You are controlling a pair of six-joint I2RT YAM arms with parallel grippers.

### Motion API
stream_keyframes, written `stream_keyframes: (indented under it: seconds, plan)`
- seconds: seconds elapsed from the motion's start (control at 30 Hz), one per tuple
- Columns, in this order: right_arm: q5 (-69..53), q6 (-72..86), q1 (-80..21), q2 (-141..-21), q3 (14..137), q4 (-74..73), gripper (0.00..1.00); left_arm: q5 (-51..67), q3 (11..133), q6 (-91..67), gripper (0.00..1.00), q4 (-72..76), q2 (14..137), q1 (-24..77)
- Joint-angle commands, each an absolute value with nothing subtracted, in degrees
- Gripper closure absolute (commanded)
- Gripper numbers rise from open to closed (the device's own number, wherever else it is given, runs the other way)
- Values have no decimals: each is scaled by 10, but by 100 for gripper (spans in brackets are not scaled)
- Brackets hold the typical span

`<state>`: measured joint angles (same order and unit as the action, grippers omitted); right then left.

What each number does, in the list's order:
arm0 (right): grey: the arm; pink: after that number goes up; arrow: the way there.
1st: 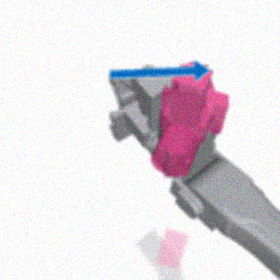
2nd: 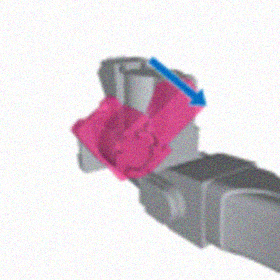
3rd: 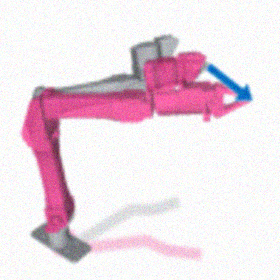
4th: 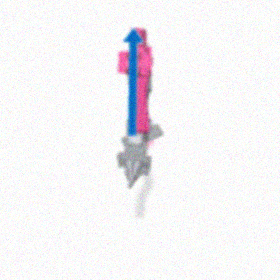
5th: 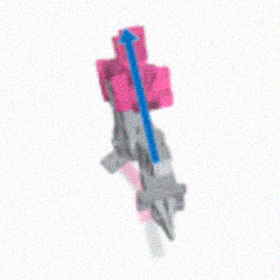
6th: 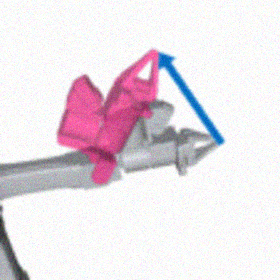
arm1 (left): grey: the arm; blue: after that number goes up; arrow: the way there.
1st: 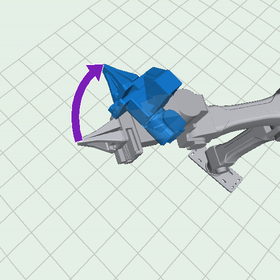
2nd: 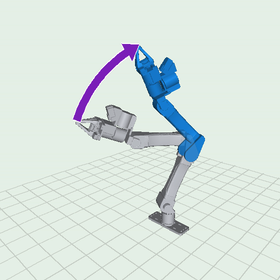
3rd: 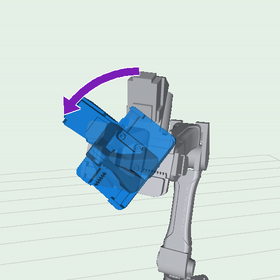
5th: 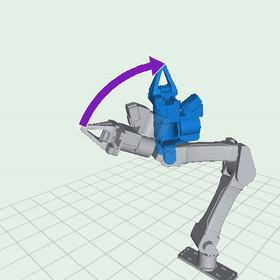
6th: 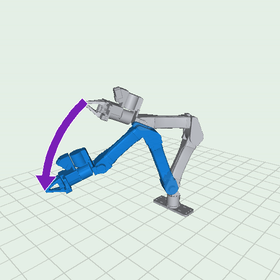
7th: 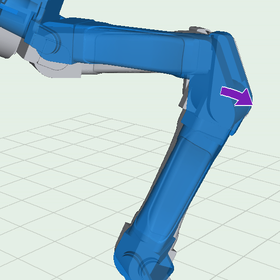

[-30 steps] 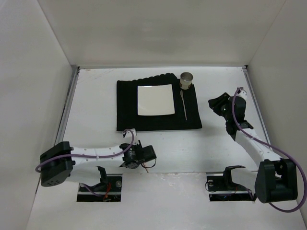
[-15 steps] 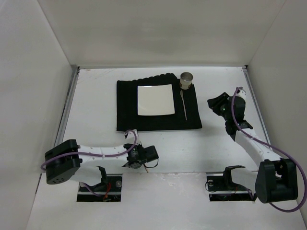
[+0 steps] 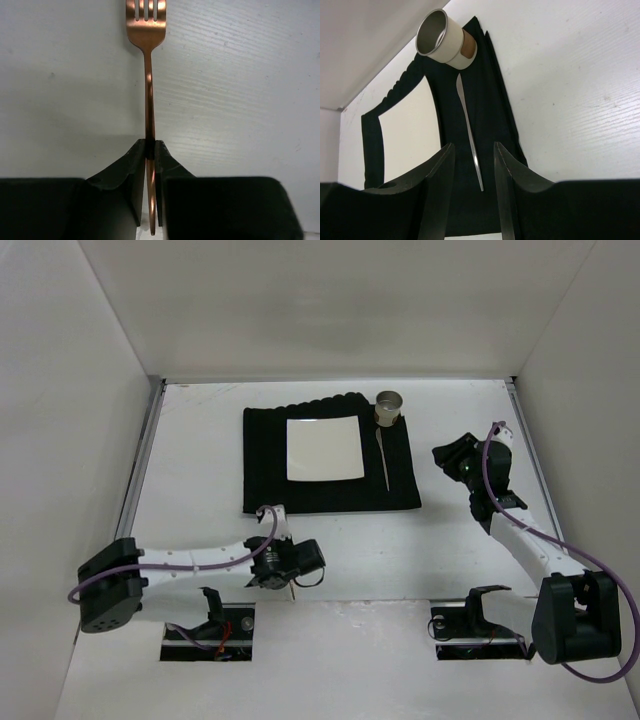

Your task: Set the dinner table for one person

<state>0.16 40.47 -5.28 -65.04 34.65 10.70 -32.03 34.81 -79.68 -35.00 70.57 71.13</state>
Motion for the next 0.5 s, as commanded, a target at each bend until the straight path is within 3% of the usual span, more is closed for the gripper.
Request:
stream_keyframes:
  seconds: [0.0,0.13,0.27,0.47]
  plan:
    - [0,403,-55,-642,353,135,57,-375,404,-703,98,-439,655,697]
    - [0,403,-58,-642,352,135,57,-394,438,-570,98,-447,628,625]
    - [3,403,-58,-648,352,136,57,-389,453,-406,98,-318,624,500]
    - [6,400,-64,-650,352,138,57,-322,538,-232,98,-173,742,386]
